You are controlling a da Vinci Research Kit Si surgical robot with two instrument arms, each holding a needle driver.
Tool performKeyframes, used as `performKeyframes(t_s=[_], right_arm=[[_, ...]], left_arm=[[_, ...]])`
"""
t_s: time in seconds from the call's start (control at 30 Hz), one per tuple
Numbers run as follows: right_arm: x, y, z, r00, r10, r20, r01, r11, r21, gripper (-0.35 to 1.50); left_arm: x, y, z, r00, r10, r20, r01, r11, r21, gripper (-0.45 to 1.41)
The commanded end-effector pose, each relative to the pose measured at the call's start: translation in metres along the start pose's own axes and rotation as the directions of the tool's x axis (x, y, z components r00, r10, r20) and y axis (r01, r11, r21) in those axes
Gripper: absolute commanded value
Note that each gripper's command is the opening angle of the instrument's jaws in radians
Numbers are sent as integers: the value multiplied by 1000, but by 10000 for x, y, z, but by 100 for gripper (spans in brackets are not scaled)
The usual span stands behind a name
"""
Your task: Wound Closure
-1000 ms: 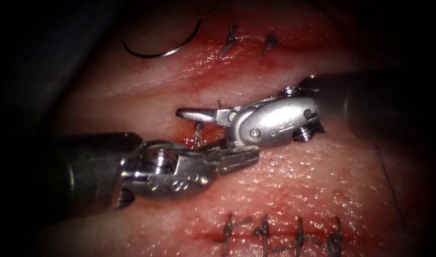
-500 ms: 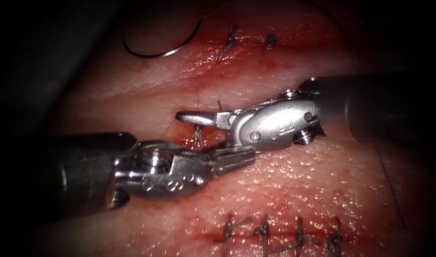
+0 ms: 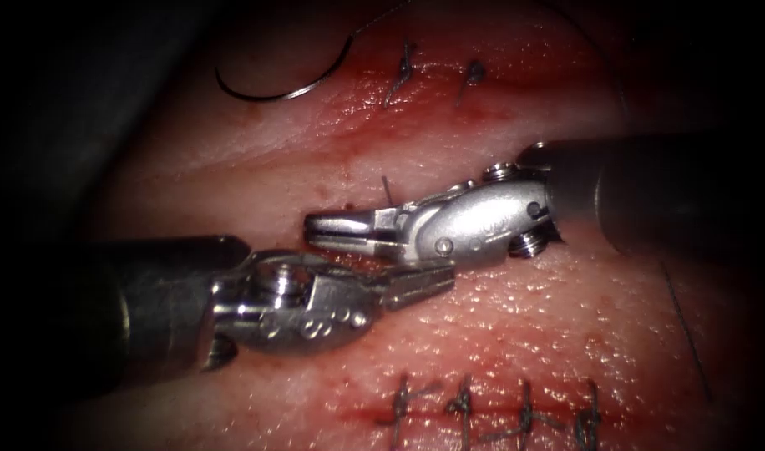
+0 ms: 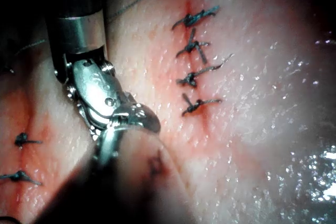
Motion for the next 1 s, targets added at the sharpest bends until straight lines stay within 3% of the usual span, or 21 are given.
performKeyframes(t_s=[0.03,0.1,0.13,0.17,0.23,0.27,0.37,0.7,0.73,0.77,0.9,0.93,0.97,1.0], right_arm=[[-1,-4,6,1000,2,0,-2,1000,5,-35],[1,-5,5,1000,4,-2,-4,1000,7,-35],[6,1,1,1000,11,2,-11,1000,0,-1],[9,5,-1,1000,15,1,-15,1000,-19,47],[15,15,-7,1000,28,-2,-28,999,-40,115],[15,15,-7,1000,28,-2,-28,999,-40,115],[29,36,-27,998,55,10,-54,997,-63,141],[45,83,-98,993,108,49,-103,990,-92,143],[46,87,-103,993,112,48,-107,989,-100,143],[46,90,-107,992,115,49,-110,988,-107,143],[44,95,-114,992,120,50,-113,986,-120,138],[43,95,-113,992,119,51,-112,986,-121,138],[42,94,-112,992,118,51,-111,986,-122,138],[40,92,-110,992,114,52,-107,987,-124,138]], left_arm=[[0,1,7,1000,1,-1,-1,1000,0,-45],[1,3,4,1000,-3,-3,3,1000,-1,-45],[2,7,-3,1000,0,0,0,1000,-3,-45],[2,9,-6,1000,-5,1,5,1000,-4,-45],[2,13,-16,1000,-8,6,8,1000,-6,-45],[2,13,-16,1000,-8,6,8,1000,-6,-45],[-1,23,-38,1000,-11,15,12,1000,-6,-45],[-41,47,-80,994,-106,5,106,994,-7,-45],[-47,48,-81,991,-132,2,132,991,-8,-3],[-54,48,-82,988,-153,-2,153,988,-6,4],[-86,52,-75,953,-299,-56,299,954,-13,-13],[-91,53,-72,940,-335,-61,334,942,-16,-10],[-97,53,-69,927,-370,-64,369,929,-18,2],[-108,55,-64,896,-438,-70,437,899,-22,29]])
